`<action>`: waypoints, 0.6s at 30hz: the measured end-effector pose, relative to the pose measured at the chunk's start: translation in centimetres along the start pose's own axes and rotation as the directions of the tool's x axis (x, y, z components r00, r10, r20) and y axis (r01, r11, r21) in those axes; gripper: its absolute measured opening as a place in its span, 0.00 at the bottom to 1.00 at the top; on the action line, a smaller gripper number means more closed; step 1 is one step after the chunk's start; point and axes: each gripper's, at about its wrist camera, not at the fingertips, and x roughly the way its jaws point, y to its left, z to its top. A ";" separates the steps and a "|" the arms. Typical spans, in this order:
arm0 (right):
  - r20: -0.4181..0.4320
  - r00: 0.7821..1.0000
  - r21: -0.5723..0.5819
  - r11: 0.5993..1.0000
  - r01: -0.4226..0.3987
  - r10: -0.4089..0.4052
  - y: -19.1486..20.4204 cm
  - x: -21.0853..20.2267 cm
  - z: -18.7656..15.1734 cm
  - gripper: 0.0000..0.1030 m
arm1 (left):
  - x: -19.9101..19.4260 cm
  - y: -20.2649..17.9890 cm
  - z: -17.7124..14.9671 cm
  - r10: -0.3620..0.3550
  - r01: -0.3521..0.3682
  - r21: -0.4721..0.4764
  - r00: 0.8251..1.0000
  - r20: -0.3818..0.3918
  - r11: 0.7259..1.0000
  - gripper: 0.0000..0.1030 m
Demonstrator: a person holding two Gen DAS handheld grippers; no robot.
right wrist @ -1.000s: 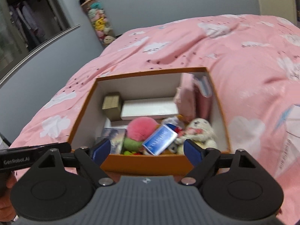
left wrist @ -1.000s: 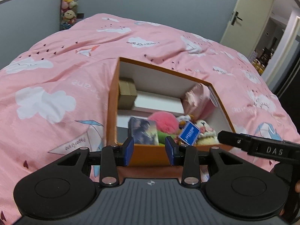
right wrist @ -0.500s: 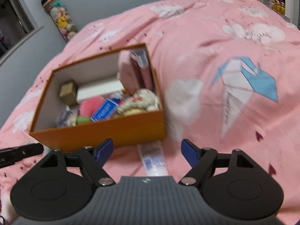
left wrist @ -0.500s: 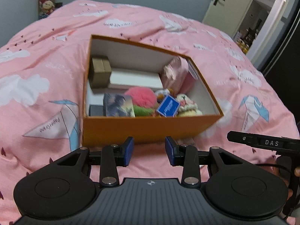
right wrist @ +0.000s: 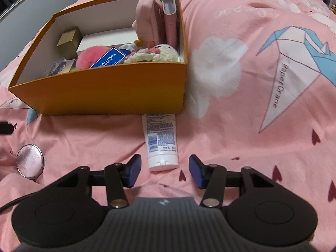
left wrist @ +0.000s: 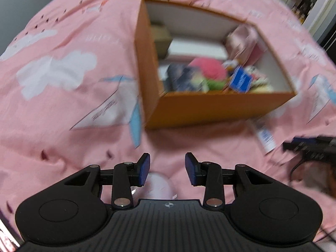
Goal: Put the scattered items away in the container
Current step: 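Grasp the round compact mirror with the left gripper while the right grasps the white Vaseline tube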
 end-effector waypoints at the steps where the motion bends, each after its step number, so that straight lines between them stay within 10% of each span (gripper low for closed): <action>1: 0.000 1.000 -0.003 1.000 -0.004 0.004 0.0 0.1 0.1 0.53 | 0.5 0.2 -0.1 0.010 -0.010 -0.001 1.000 -0.028 1.000 0.44; 18: -0.012 0.999 0.015 0.999 -0.044 0.044 0.3 2.4 3.0 0.59 | 6.3 3.5 -2.3 0.036 -0.071 -0.134 0.967 -0.252 0.988 0.50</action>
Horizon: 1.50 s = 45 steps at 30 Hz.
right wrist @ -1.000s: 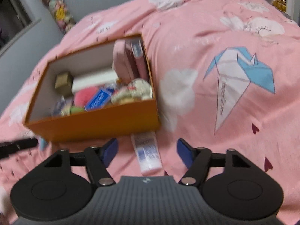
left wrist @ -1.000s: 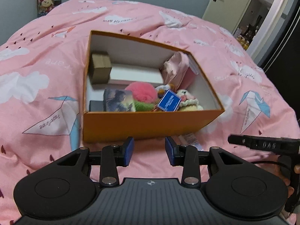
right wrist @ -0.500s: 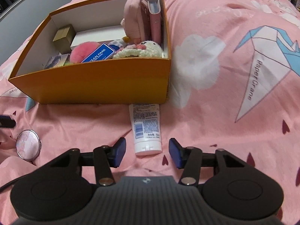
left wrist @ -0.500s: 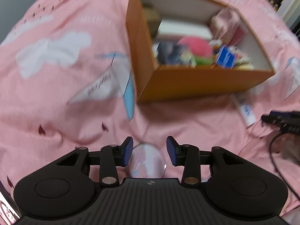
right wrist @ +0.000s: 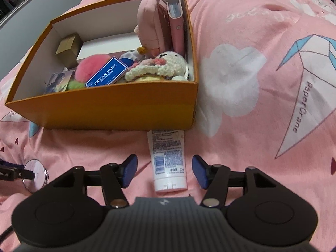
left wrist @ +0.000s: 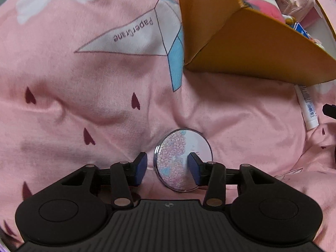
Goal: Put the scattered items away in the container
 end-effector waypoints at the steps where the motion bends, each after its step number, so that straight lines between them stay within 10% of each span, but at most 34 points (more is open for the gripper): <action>1: -0.002 1.000 -0.003 1.000 -0.004 0.004 0.1 0.1 0.1 0.59 | 0.2 0.1 0.0 -0.013 0.013 -0.007 1.000 -0.006 1.000 0.50; 7: -0.029 1.000 -0.020 1.000 -0.006 0.005 0.4 1.1 0.3 0.60 | 1.1 0.5 -0.1 -0.062 0.061 -0.044 0.998 -0.011 0.997 0.55; 13: -0.029 1.000 -0.030 1.000 0.003 -0.004 0.5 1.1 0.3 0.60 | 0.0 1.5 -1.1 -0.099 0.102 -0.084 0.994 0.038 0.991 0.33; 27: -0.033 0.999 -0.042 0.999 0.018 -0.019 0.7 1.1 0.3 0.60 | -2.7 0.2 -1.7 -0.283 0.294 -0.038 0.941 0.186 0.955 0.23; 45: -0.177 0.984 -0.009 1.000 -0.018 0.016 -0.7 6.4 1.7 0.60 | -2.3 -1.8 -1.1 -0.210 0.226 -0.061 0.957 0.201 0.972 0.14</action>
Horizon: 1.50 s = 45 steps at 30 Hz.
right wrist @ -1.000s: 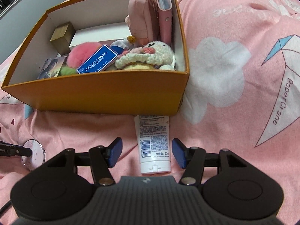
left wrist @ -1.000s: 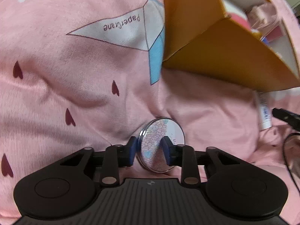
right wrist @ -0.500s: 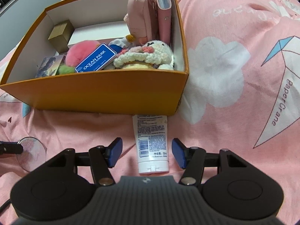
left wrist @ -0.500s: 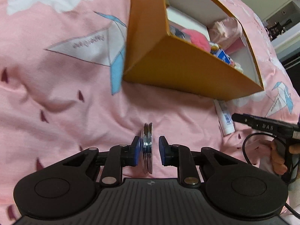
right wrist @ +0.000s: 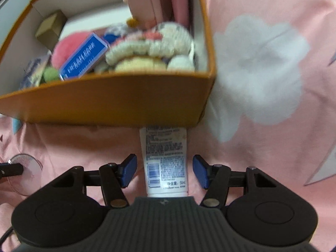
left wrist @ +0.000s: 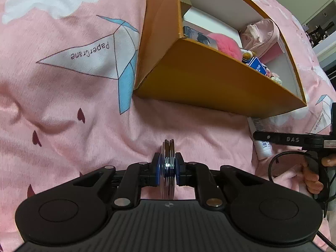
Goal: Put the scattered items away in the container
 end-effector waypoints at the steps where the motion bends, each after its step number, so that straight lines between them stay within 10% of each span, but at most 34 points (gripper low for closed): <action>1: -0.006 1.000 -0.007 1.000 0.002 -0.002 0.1 0.2 -0.1 0.59 | 0.0 -0.1 0.0 0.002 -0.002 -0.001 1.000 0.001 1.000 0.14; 24: -0.075 0.984 -0.290 0.940 -0.179 0.164 9.2 -2.8 -4.3 0.48 | -0.3 0.0 -0.3 -0.003 0.004 -0.008 0.999 0.033 1.000 0.14; 34: -0.023 0.983 -0.235 0.955 -0.183 0.182 7.7 -3.8 -3.4 0.62 | 0.0 0.1 -0.3 -0.007 0.008 -0.012 1.000 0.027 1.000 0.14; 45: -0.012 0.965 -0.057 0.963 -0.262 0.261 5.2 -2.4 -2.1 0.56 | 0.0 0.4 -0.4 -0.012 0.013 -0.022 1.000 0.023 1.000 0.14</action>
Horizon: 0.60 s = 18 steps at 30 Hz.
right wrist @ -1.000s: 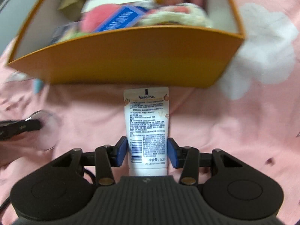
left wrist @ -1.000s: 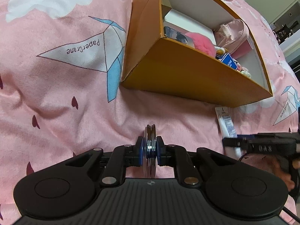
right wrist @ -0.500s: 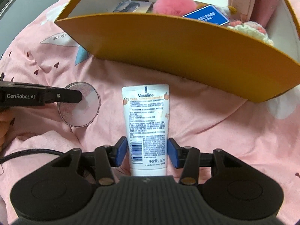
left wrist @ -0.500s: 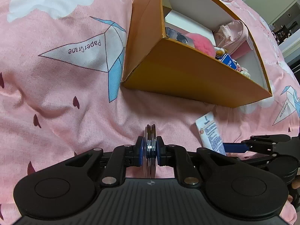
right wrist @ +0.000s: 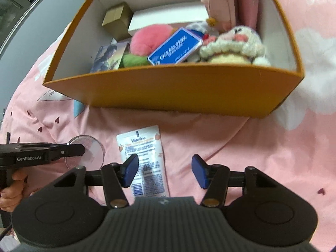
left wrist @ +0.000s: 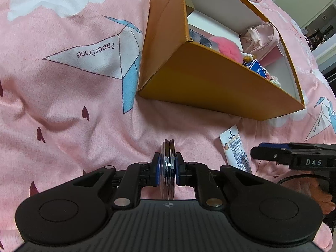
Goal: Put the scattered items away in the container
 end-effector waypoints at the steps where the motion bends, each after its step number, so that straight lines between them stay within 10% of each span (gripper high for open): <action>1: -0.009 1.000 0.003 1.000 -0.008 0.008 -0.2 0.0 -0.1 0.54 | 0.1 0.0 0.0 0.000 0.000 -0.002 1.000 -0.002 1.000 0.14; 18: -0.087 0.990 0.011 0.994 -0.109 0.110 -0.1 3.0 -1.0 0.43 | 1.0 -0.2 0.5 0.015 -0.015 -0.005 1.000 -0.022 1.000 0.14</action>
